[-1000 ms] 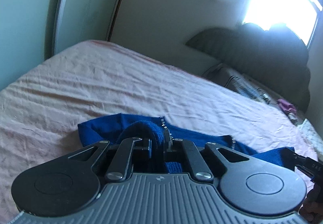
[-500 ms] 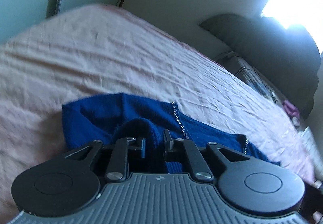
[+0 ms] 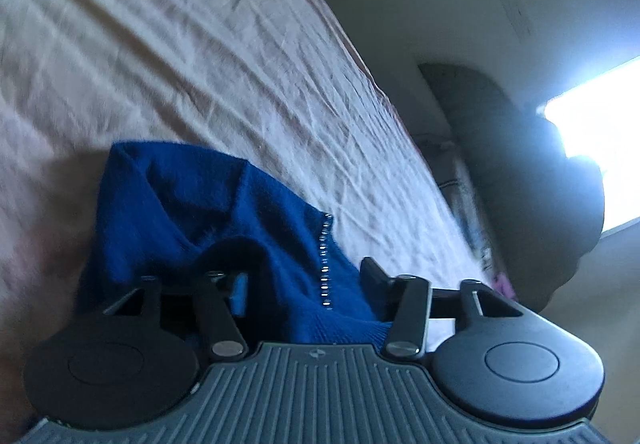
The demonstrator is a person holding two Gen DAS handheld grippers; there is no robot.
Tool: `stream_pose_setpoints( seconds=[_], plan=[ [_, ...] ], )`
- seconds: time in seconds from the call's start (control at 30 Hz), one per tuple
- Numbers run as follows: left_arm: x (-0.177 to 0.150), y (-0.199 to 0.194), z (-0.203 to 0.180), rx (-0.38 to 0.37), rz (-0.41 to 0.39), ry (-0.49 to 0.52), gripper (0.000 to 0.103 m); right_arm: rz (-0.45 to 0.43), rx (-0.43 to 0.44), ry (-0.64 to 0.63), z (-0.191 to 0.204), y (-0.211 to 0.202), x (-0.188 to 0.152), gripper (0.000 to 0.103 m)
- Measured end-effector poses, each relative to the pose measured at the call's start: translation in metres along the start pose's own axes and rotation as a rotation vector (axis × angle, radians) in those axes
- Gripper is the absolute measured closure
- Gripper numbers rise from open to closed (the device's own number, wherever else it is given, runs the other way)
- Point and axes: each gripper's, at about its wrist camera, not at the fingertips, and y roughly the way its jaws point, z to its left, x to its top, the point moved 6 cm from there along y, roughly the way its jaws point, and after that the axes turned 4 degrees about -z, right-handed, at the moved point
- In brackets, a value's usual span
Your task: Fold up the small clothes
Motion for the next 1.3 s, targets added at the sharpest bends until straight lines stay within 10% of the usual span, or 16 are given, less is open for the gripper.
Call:
stream_pose_setpoints(
  seconds=[0.17,0.3,0.5,0.8,1.0,1.3],
  plan=[
    [0.01,0.0,0.008,-0.049,0.003,-0.137,0.044,-0.015,0.067,0.104,-0.008,-0.003,0.004,0.07],
    [0.021,0.003,0.008,-0.109,-0.011,-0.22,0.044,-0.083,0.12,0.146,-0.005,-0.011,0.013,0.024],
    [0.028,-0.002,0.006,-0.101,-0.063,-0.202,0.044,-0.177,0.064,0.074,0.006,-0.023,0.025,0.023],
    [0.016,-0.025,-0.04,0.029,-0.17,0.269,0.034,-0.029,0.141,-0.282,0.067,-0.014,-0.002,0.023],
    [-0.036,-0.004,-0.047,0.244,-0.108,0.722,0.034,0.033,-0.104,-0.296,0.044,0.02,-0.007,0.024],
    [-0.065,-0.018,-0.027,0.318,-0.123,0.871,0.027,0.009,-0.1,-0.506,0.066,-0.026,-0.038,0.017]
  ],
)
